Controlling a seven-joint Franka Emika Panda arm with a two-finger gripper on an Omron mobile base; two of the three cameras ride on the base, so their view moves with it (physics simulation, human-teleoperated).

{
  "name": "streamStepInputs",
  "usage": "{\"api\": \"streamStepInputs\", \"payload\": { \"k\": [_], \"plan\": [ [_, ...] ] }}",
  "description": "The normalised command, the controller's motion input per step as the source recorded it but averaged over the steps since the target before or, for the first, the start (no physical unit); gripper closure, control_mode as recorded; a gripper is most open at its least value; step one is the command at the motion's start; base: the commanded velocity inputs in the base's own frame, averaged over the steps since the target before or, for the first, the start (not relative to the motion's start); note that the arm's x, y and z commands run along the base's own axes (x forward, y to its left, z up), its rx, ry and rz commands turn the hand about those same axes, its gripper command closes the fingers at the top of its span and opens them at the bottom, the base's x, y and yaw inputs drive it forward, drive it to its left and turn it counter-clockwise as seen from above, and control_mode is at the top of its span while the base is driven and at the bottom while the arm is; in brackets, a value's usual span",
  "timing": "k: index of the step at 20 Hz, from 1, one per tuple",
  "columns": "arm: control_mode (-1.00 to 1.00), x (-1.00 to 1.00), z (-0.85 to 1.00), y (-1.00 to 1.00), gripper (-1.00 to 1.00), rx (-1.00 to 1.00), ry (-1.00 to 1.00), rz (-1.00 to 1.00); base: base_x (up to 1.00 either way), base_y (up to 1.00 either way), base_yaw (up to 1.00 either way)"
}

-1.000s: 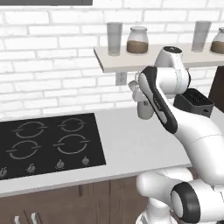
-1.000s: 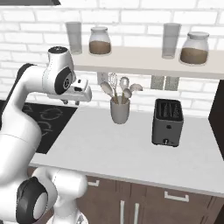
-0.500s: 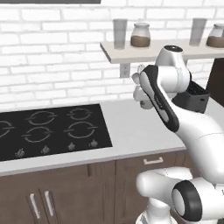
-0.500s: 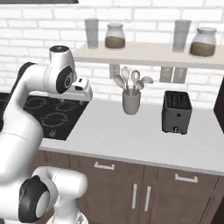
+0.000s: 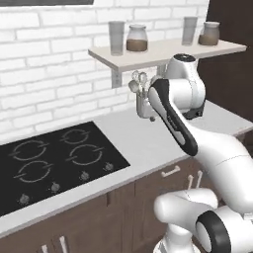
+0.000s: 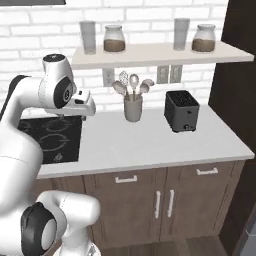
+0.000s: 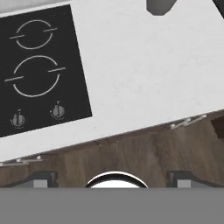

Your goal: Take a straw from the drawer in front and place it inside the glass cup on the dining counter.

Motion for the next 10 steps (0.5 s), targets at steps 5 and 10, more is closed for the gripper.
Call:
{"api": "streamStepInputs", "payload": {
  "k": [5,10],
  "plan": [
    [1.0,0.0,0.0,0.0,-1.0,0.0,0.0,0.0,0.05,0.35,-0.82],
    [1.0,0.0,0.0,0.0,-1.0,0.0,0.0,0.0,0.0,0.49,-0.75]
  ]
}}
